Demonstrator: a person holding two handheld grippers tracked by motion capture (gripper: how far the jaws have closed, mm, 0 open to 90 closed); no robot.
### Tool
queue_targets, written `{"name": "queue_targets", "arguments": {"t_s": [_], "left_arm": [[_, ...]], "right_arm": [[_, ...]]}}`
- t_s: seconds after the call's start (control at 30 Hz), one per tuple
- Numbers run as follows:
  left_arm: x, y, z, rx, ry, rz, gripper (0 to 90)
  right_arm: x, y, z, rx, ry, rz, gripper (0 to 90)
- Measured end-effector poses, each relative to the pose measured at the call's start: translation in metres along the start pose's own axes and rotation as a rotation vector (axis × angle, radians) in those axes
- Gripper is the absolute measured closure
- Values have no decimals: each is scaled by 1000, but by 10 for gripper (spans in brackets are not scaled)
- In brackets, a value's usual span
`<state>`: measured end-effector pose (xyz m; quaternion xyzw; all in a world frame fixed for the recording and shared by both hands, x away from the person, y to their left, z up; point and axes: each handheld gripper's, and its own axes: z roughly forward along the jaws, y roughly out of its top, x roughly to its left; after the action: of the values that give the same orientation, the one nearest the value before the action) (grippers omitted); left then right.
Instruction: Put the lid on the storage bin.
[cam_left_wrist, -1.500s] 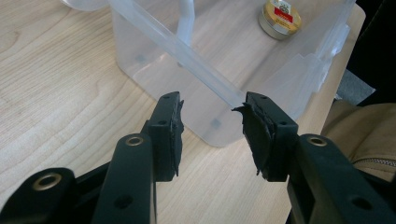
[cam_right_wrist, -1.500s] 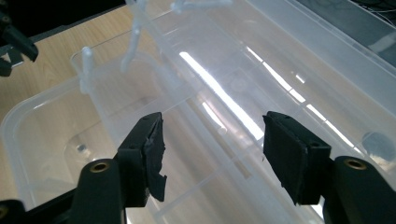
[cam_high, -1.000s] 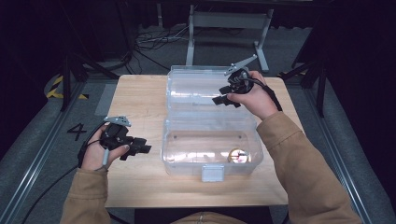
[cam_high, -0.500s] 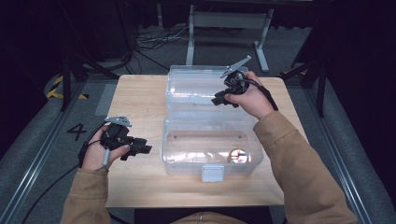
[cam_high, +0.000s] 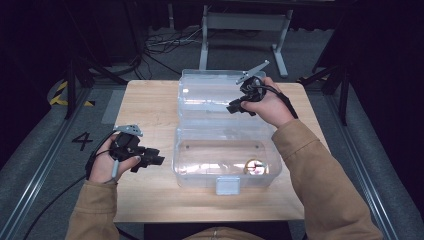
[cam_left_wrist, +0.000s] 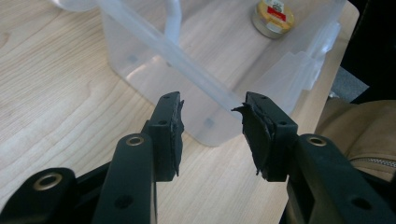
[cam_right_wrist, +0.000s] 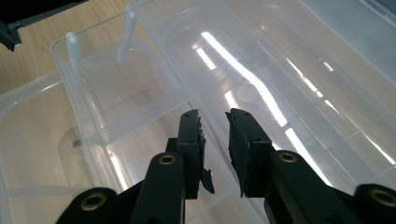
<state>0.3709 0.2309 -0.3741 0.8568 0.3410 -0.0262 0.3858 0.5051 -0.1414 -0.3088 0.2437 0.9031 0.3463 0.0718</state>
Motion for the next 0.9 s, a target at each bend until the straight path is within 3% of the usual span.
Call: {"name": "queue_targets", "arguments": {"t_s": [0.27, 0.63, 0.9], "left_arm": [[-14, 8, 6, 11, -23, 58, 580], [-40, 21, 31, 61, -97, 143, 580], [-51, 25, 53, 115, -127, 177, 579]], "right_arm": [[-1, -1, 0, -4, 13, 13, 749], [-1, -2, 0, -6, 11, 14, 751], [-1, -2, 0, -8, 11, 13, 750]]}}
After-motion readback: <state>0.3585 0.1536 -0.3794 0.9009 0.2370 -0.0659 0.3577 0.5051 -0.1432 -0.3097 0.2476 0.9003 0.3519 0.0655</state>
